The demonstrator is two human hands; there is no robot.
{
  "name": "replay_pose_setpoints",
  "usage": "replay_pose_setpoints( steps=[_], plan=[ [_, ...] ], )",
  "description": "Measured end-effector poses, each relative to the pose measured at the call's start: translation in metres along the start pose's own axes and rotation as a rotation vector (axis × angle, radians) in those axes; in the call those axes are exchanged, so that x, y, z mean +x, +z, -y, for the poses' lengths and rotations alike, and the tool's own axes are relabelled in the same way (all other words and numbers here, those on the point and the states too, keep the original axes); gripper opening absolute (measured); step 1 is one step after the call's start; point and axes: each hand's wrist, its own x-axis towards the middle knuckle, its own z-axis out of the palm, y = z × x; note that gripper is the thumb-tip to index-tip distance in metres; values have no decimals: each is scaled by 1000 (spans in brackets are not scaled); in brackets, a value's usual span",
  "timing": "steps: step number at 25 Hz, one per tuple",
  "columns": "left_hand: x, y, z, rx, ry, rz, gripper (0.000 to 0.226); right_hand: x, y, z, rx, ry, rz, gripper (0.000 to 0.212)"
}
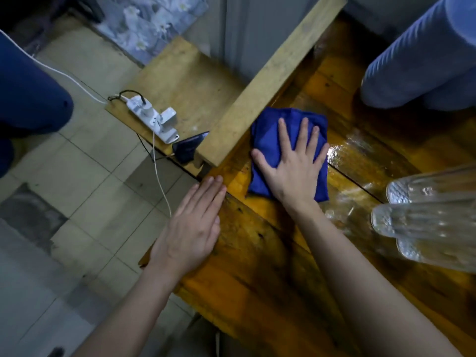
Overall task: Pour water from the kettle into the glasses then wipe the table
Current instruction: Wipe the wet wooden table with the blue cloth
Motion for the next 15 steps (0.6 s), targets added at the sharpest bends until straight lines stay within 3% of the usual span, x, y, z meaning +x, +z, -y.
replay_pose_setpoints(
  steps=[8,15],
  plan=[
    [-3,3,3,-18,3,-6,54,90,1,10,-24,143,27,86],
    [-3,0,1,-16,17,-7,54,68,3,7,-59,90,-12,77]
  ],
)
